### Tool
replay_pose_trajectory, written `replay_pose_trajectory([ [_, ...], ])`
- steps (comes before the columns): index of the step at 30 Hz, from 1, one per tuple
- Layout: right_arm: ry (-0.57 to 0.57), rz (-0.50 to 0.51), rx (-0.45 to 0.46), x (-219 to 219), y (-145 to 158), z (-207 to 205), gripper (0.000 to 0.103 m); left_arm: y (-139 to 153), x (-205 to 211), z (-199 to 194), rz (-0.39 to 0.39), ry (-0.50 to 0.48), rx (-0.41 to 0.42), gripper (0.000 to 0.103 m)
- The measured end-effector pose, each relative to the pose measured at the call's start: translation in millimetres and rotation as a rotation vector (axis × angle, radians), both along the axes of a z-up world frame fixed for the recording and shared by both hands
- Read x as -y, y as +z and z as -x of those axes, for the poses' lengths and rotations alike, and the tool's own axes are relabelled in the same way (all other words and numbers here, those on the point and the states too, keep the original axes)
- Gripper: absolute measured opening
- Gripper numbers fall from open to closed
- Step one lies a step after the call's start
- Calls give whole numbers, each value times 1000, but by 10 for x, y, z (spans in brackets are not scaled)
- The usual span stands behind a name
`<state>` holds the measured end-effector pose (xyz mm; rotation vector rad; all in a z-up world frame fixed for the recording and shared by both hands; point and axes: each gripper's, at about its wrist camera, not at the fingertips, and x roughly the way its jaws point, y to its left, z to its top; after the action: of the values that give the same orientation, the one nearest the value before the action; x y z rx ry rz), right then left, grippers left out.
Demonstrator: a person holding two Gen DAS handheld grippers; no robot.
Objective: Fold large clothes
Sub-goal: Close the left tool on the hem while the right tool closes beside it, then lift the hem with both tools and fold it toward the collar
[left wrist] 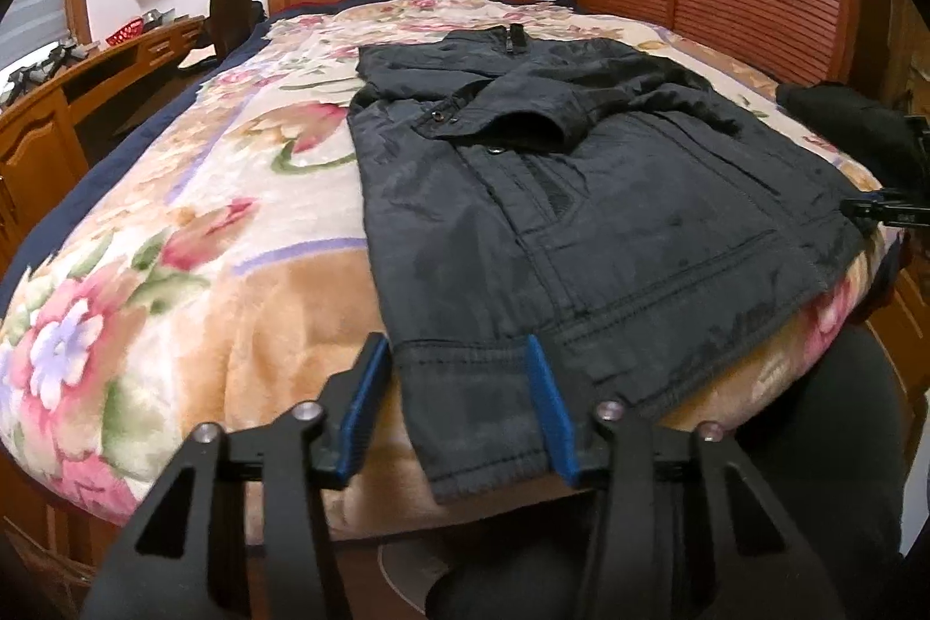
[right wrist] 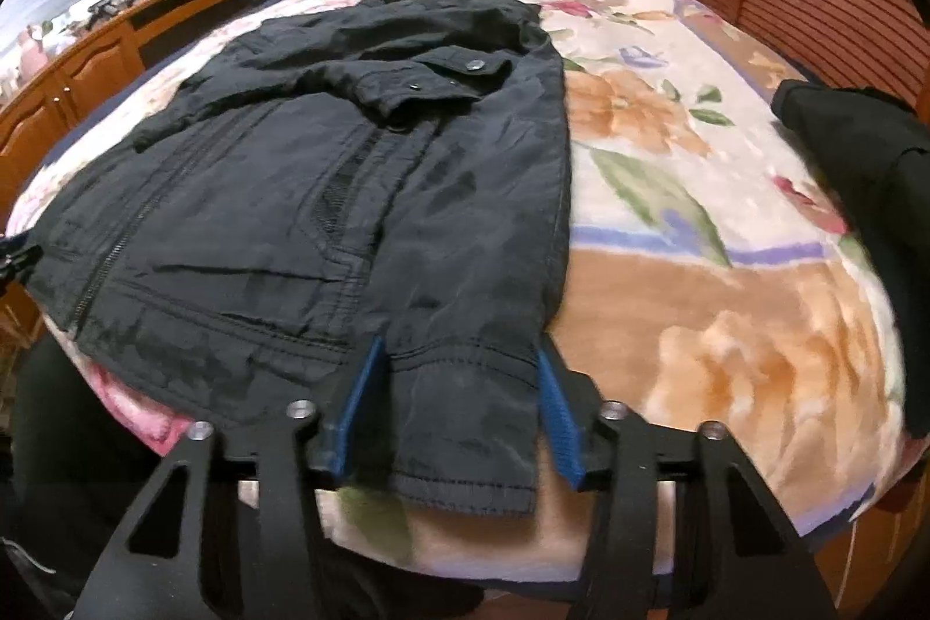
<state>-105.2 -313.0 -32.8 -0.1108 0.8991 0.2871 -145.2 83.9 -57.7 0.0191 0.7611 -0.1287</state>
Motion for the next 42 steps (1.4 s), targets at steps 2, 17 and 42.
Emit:
replay_pose_trajectory([
  [2, 10, -9, -5, -15, 4, 3, 38, 8, 3, 1, 1, -1, 2, 39],
  [17, 42, -33, 202, -171, 560, 190, 11, 622, 41, 171, -13, 15, 179, 4],
  [42, 64, 33, 471, -139, 1718, 435, 8, 1900, -125, 313, -7, 26, 481, 4],
])
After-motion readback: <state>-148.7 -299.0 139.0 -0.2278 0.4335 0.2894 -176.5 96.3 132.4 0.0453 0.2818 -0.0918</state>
